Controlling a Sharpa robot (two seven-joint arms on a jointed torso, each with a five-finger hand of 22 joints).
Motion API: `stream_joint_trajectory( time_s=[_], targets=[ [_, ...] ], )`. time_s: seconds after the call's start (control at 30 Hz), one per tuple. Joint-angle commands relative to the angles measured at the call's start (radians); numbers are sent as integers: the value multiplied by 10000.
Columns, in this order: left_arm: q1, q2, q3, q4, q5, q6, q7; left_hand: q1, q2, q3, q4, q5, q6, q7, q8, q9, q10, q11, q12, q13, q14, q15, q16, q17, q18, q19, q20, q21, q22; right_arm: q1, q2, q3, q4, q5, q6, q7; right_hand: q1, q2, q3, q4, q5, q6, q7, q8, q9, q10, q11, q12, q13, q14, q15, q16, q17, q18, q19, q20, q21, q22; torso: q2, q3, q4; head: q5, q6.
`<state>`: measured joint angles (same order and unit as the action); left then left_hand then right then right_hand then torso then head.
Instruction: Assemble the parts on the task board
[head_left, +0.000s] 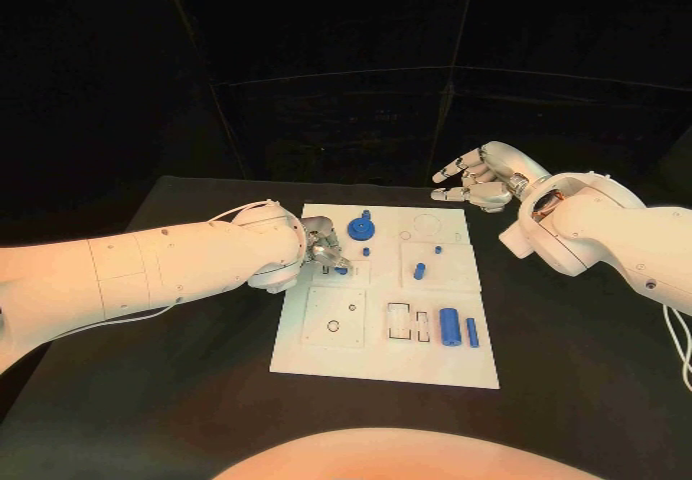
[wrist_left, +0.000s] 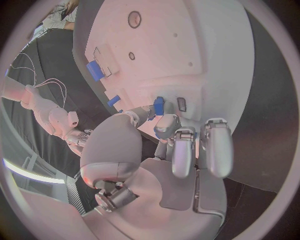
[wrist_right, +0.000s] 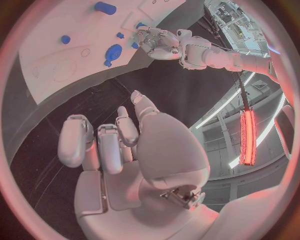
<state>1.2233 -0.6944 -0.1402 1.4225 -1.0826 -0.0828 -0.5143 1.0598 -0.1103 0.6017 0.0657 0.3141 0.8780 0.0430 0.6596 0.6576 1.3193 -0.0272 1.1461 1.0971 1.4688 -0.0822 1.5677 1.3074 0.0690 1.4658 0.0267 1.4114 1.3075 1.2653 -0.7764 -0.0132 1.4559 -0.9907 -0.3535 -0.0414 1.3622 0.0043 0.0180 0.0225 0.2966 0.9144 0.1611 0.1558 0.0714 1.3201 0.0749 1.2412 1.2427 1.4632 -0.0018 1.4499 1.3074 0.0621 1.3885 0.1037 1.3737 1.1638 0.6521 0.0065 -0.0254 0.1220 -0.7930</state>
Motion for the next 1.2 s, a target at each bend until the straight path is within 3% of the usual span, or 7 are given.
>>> stream_joint_trajectory(
  time_s=[0.03,1.2],
  targets=[
    [-29,69,-23,-29,51,294,-45,-125,24,-123,20,9,70,-22,-10,-17,69,-25,67,23,1020,-69,31,2634,-196,244,-61,57,329,20,13,8,4,-33,10,54,41,26,-37,13,61,-29,-6,28,-13,-42,-45,-22,-7,621,-66,-45,529,177,-5,-45,-62,-3,-6,-2,7,-11,-7],
    [-26,237,-22,-248,93,368,-38,-489,95,-1607,526,-11,399,-93,-83,-105,234,-86,334,287,1020,-123,31,2634,-217,293,-114,103,452,20,12,8,-14,-33,12,41,20,26,-49,29,72,-32,-5,31,-14,-47,-45,-29,-14,620,-66,-49,525,179,-9,-46,-72,-18,-6,-4,32,-84,-44]
  ],
)
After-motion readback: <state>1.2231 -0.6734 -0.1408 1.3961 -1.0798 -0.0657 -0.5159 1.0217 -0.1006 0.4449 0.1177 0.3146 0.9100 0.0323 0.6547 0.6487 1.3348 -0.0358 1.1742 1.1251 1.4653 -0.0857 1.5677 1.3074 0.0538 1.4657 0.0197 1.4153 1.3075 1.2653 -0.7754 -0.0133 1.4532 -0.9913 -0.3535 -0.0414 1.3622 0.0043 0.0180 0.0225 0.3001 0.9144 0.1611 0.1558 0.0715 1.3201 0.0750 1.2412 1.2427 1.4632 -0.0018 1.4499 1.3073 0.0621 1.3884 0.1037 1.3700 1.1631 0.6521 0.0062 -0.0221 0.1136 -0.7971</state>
